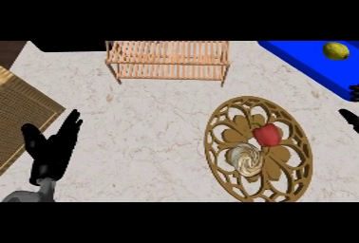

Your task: Pick the bell pepper from the placemat and place it in the tiered shelf

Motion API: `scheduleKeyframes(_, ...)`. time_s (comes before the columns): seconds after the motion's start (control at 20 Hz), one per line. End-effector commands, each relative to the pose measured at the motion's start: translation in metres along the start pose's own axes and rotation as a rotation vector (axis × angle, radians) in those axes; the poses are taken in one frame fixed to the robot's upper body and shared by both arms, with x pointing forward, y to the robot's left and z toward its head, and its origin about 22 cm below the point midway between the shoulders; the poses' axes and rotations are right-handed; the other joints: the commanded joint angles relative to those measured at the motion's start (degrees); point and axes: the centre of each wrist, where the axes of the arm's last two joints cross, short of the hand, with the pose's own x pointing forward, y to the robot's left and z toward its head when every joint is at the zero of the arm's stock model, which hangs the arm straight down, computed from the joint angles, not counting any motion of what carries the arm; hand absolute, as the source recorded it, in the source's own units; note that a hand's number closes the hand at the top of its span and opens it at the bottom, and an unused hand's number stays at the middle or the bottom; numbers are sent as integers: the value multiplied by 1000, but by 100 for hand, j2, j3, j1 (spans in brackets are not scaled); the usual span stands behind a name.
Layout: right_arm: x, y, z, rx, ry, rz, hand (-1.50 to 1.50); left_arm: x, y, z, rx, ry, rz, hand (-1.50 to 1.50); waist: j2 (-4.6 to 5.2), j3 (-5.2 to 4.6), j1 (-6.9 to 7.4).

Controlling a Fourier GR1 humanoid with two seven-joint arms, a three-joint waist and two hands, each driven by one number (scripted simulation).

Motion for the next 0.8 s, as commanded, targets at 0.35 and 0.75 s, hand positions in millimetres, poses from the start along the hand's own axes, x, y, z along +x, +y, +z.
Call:
scheduleKeyframes(0.35, 35, -58, 6, 375, -8, 99, -150, -5, -16, -13, -47, 88, 10, 0, -40, -39, 54)
scheduleKeyframes(0.75, 100, -32, 7, 474, 98, 267, -150, -26, -3, -3, -42, 110, 11, 0, -57, -48, 7)
